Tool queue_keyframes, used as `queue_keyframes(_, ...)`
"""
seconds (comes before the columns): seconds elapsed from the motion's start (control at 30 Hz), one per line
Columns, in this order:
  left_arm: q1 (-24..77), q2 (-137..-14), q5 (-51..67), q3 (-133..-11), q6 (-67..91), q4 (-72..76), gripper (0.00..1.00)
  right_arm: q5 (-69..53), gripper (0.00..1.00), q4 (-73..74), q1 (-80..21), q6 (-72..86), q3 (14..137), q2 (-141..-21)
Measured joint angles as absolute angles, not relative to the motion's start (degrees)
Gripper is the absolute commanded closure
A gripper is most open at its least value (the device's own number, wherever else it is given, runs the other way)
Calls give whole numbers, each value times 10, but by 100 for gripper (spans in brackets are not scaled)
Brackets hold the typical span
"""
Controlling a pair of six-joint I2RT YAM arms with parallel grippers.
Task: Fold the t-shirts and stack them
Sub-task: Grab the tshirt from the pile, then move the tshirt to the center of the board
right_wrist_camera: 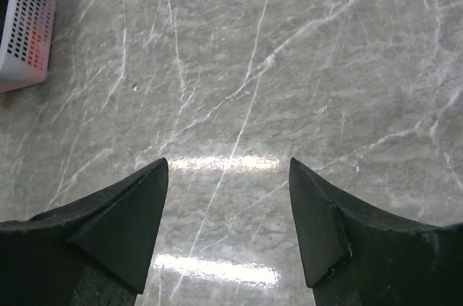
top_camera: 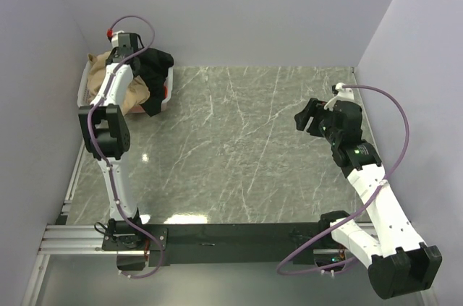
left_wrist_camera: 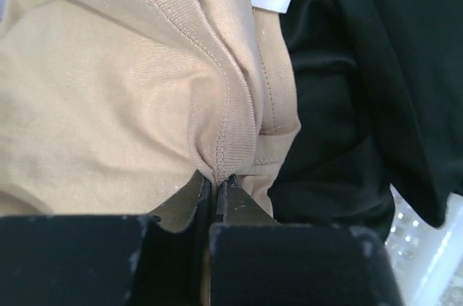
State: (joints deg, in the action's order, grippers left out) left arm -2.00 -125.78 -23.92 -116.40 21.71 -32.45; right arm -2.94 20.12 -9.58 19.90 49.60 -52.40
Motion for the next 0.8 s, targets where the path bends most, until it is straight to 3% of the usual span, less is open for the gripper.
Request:
queue_keyframes(0.17,-20,-1205,-220,-1164,205,-349,100,-36,27,201,-96,199,496,-524)
queue_keyframes(0.43,-34,-1017,-96,-1185,210,-368,100,-47,28,199,-96,201,496,-524)
queue_keyframes(0.67,-38,-891,142,-1181,252,-292,100,-57,28,200,-96,201,496,-524)
queue_keyframes(0.8,8,-860,247,-1168,276,-262,100,-57,28,202,-98,201,498,-524)
